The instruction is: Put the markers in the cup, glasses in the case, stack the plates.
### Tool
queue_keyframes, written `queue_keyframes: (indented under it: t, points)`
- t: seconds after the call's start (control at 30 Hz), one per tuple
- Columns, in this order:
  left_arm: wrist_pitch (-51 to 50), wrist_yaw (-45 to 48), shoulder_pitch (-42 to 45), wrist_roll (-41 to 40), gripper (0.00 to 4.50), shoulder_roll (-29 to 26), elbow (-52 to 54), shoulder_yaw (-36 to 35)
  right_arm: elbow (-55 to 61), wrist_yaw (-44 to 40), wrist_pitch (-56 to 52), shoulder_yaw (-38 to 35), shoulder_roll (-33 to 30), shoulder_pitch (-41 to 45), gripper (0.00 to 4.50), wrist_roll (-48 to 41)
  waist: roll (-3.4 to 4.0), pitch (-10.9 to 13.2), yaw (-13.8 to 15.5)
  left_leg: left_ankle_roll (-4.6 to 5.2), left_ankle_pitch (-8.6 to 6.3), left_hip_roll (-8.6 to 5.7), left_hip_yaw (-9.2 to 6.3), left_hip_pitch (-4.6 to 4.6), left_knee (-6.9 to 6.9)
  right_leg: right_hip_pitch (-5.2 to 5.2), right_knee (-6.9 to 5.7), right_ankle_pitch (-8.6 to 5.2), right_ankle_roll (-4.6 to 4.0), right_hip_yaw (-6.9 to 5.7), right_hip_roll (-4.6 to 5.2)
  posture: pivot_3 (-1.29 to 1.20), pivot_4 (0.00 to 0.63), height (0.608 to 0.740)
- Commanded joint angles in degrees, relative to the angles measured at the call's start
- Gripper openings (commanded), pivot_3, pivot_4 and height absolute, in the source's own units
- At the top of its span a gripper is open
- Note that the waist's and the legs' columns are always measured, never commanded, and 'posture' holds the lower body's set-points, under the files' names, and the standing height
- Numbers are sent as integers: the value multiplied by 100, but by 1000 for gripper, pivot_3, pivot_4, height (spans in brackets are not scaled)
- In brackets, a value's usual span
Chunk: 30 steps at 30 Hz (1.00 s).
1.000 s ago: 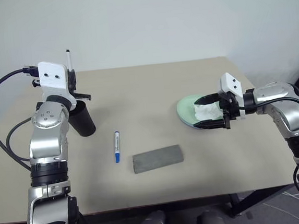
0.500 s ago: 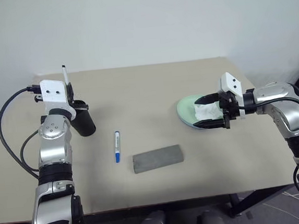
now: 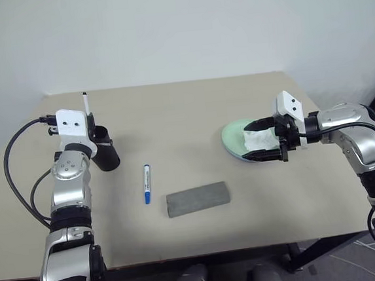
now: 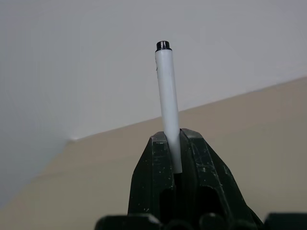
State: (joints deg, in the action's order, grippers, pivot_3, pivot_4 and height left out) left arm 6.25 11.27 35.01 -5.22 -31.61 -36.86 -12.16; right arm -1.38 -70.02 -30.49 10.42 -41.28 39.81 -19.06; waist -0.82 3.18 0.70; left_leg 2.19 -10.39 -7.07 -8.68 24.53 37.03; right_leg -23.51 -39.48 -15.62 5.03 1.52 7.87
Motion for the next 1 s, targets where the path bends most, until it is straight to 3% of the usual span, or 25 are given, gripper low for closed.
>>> queue_keyframes:
  t: [0.03,0.8,1.0]
  points:
    - [7,66,32,36,49,-60,41,-30,185,46,33,-184,7,109,4500,-67,0,0,0,0,0,0,0,0,0,0,0,0,0,0,0,0,0,683]
    - [-400,376,31,-111,49,-89,54,-90,125,60,84,-168,16,136,4500,-38,7,-5,0,0,0,-1,0,-2,1,0,-7,0,1,0,1,0,0,683]
    - [-591,411,3,-129,1836,-101,195,-143,126,60,91,-165,22,136,4500,-37,11,-7,-1,0,0,-1,0,-4,0,0,-8,-1,2,0,1,0,0,683]
